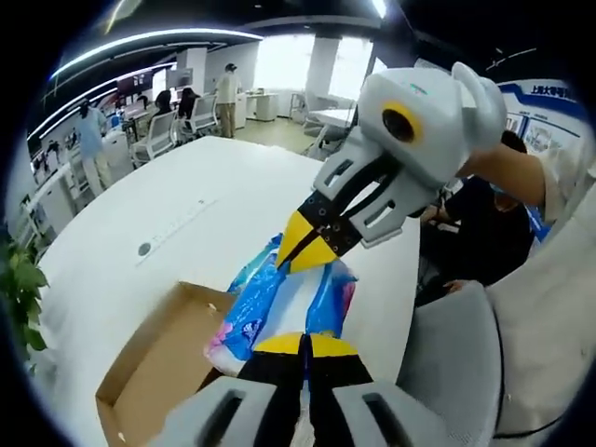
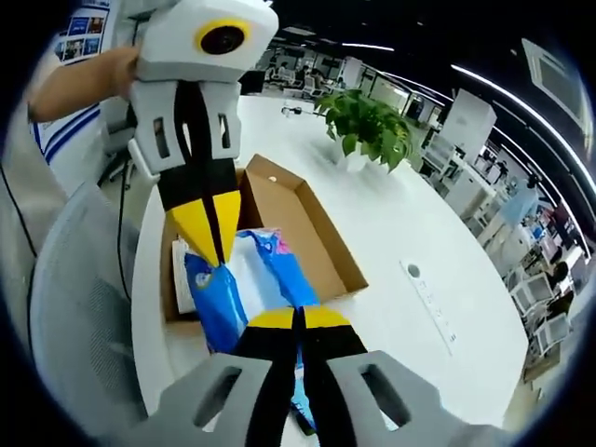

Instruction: Operate the shoe box by opening the lid, removing the specified soft item, and placing it in the target area until the item is outside and the box remains undamaged.

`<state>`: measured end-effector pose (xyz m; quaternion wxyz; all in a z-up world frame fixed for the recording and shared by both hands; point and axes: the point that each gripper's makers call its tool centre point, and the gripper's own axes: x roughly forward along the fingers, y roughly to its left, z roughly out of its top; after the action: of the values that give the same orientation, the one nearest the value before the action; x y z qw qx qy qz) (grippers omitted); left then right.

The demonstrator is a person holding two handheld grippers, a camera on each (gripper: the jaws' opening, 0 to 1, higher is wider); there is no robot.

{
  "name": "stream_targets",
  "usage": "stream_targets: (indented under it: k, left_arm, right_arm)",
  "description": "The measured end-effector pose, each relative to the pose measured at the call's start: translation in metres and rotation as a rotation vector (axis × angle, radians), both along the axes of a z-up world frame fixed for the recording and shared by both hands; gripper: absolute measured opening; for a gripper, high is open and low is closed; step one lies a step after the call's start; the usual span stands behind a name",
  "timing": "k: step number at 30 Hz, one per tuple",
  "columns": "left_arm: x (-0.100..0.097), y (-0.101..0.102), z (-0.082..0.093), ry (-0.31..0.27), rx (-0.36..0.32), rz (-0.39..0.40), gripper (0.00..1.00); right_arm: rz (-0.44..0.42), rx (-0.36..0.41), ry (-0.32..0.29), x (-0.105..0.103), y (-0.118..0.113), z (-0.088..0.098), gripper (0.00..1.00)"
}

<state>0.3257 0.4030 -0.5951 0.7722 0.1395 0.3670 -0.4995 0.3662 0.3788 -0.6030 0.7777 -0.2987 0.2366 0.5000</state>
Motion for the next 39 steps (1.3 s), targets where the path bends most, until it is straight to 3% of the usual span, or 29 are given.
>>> stream_targets:
  k: [39]
  left_arm:
    - [0.046, -0.147, -0.023, 0.028, -0.012, -0.174, 0.0]
  right_arm:
    - [-0.179, 0.011, 0.051, 0.048, -0.147, -0.022, 0.0]
